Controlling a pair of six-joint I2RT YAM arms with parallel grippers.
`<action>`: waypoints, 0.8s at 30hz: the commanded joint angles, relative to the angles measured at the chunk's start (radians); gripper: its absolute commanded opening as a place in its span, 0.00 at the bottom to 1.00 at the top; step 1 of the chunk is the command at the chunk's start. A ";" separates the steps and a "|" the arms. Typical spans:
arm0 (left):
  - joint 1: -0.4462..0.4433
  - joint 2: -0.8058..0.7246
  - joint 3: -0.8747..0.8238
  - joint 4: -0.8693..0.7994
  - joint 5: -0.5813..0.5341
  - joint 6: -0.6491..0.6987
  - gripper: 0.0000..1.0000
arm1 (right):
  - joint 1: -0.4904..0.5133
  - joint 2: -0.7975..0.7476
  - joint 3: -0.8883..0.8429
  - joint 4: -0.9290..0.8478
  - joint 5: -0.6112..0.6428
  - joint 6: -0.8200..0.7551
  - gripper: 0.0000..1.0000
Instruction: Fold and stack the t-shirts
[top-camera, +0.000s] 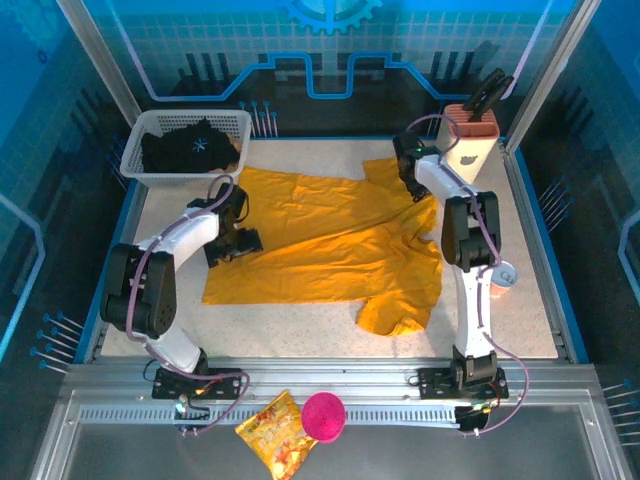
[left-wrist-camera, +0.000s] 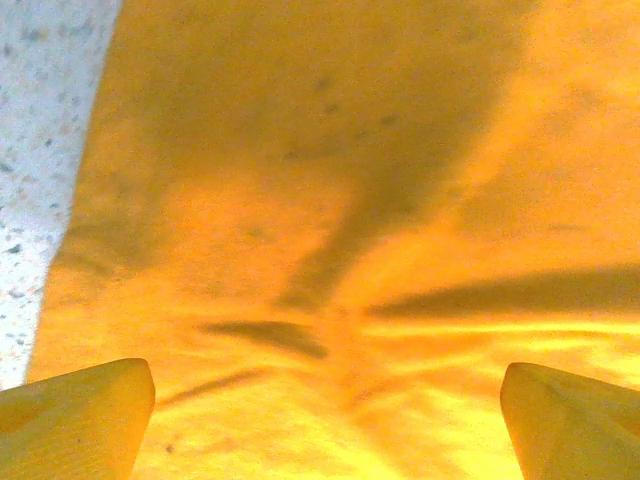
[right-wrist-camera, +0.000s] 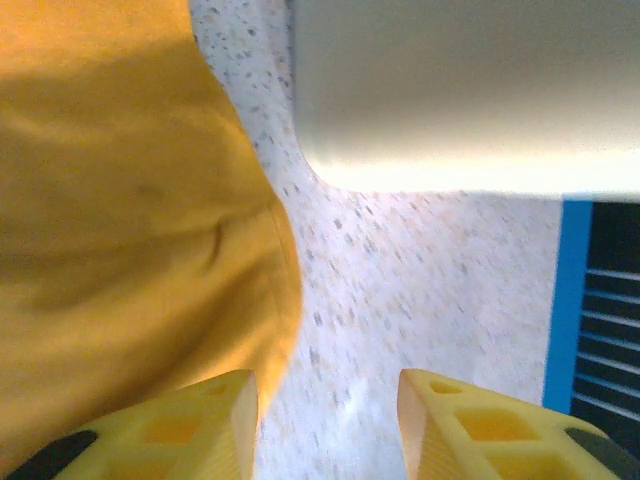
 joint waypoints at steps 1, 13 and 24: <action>-0.030 -0.073 0.054 -0.031 0.054 0.012 0.95 | 0.015 -0.193 -0.126 -0.061 -0.076 0.133 0.46; -0.043 -0.140 0.003 0.014 0.124 0.007 0.97 | -0.063 -0.435 -0.624 0.037 -0.425 0.308 0.43; -0.044 -0.171 -0.042 0.034 0.142 -0.006 0.97 | -0.086 -0.408 -0.702 0.054 -0.423 0.332 0.35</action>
